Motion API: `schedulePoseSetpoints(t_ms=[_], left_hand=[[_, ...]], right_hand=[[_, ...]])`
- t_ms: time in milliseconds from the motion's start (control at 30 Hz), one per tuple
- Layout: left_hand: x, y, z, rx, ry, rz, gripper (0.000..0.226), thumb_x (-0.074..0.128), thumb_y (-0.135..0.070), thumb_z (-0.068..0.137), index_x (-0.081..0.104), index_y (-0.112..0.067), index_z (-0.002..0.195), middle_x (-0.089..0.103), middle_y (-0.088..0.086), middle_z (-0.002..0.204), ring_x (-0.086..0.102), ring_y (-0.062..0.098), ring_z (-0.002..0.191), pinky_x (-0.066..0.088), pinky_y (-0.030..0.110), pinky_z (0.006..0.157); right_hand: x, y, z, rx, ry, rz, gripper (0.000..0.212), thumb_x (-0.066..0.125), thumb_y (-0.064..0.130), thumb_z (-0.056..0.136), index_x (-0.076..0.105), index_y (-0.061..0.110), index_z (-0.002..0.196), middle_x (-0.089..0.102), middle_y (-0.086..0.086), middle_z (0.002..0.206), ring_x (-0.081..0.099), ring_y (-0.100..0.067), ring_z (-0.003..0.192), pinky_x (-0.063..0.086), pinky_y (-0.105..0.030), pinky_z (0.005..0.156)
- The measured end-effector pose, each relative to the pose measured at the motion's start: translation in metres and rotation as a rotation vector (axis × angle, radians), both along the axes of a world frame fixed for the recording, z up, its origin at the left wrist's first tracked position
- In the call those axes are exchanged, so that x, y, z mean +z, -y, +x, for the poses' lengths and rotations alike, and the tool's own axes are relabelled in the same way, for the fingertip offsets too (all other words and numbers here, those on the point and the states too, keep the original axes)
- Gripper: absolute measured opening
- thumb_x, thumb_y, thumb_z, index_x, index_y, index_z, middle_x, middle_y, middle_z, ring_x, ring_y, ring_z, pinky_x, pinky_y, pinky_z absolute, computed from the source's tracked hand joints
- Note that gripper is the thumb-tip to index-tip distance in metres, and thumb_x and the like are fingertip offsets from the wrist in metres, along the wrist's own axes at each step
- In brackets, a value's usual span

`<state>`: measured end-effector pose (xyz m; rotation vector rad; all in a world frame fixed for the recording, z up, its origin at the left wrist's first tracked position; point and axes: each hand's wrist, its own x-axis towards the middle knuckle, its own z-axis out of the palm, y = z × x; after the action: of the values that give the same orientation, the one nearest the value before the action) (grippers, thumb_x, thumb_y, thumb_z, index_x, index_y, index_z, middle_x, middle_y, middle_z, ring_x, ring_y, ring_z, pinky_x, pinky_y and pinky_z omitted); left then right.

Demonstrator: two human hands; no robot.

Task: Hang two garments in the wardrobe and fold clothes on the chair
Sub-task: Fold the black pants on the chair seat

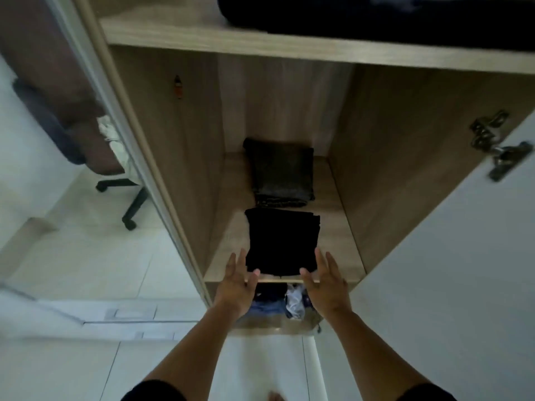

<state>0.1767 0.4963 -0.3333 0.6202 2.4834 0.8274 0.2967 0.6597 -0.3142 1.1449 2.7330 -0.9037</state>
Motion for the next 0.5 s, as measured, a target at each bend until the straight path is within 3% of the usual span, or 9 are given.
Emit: schedulePoseSetpoints(t_ms=[100,233,500], left_hand=[[0.043,0.039,0.038,0.071,0.030,0.070,0.062,0.031,-0.043,0.099,-0.001,-0.029,0.150,0.001,-0.001,0.159,0.028,0.025,0.141,0.029,0.031,0.108],[0.095,0.089,0.077,0.150,0.026,0.200,0.062,0.030,-0.042,0.098,0.006,-0.021,0.151,0.012,0.002,0.158,0.017,0.020,0.145,0.017,0.031,0.116],[0.132,0.200,0.117,0.464,-0.059,0.242,0.062,0.025,-0.043,0.100,0.001,-0.019,0.151,0.007,0.000,0.159,0.008,0.017,0.146,0.010,0.033,0.118]], right_hand=[[0.040,0.041,0.031,-0.030,-0.046,-0.069,0.073,0.018,0.071,0.087,0.015,0.033,0.150,0.010,0.001,0.158,0.017,-0.022,0.145,0.026,-0.043,0.114],[0.085,0.084,0.051,-0.061,-0.138,-0.099,0.057,0.038,0.041,0.098,0.016,0.029,0.150,0.019,-0.007,0.156,0.025,-0.027,0.142,0.029,-0.040,0.111],[0.124,0.180,0.036,0.250,-0.194,-0.204,0.059,0.036,0.046,0.097,0.018,0.028,0.150,0.019,-0.008,0.156,0.024,-0.026,0.142,0.028,-0.041,0.112]])
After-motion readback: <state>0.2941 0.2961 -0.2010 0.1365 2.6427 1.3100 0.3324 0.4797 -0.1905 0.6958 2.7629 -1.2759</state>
